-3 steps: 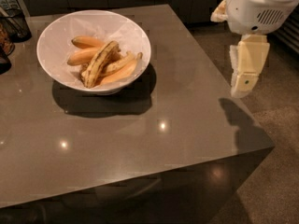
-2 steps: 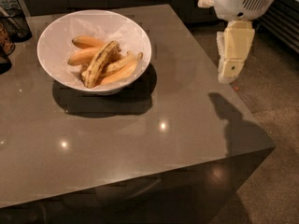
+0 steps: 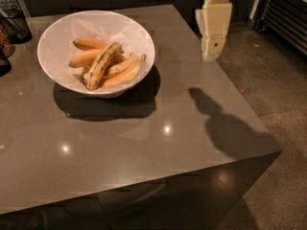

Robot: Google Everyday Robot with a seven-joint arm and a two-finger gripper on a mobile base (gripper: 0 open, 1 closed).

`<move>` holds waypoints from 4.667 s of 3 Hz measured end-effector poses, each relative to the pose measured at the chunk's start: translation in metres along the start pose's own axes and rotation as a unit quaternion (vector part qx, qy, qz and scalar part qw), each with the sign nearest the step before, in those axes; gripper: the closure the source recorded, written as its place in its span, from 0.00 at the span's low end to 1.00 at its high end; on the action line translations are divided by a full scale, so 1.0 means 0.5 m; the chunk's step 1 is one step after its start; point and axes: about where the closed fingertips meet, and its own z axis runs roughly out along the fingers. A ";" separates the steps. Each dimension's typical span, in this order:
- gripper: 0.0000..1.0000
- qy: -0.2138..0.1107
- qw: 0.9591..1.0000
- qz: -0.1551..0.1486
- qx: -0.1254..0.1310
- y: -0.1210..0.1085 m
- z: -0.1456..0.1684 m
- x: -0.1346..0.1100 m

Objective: Pick banana from white bowl

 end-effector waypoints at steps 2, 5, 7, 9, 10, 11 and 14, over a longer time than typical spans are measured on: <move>0.00 -0.027 0.999 -0.019 0.021 -0.043 0.012 -0.030; 0.00 -0.044 0.996 -0.081 0.014 -0.101 0.070 -0.095; 0.00 -0.076 0.990 -0.118 -0.009 -0.133 0.116 -0.160; 0.00 -0.109 0.982 -0.152 -0.014 -0.173 0.163 -0.231; 0.00 -0.112 0.985 -0.132 -0.008 -0.189 0.184 -0.237; 0.00 -0.113 0.986 -0.124 -0.008 -0.193 0.194 -0.239; 0.00 -0.120 0.986 -0.111 -0.038 -0.180 0.233 -0.255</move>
Offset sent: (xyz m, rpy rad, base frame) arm 0.0254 0.0310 0.0030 0.0659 -0.0159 0.1135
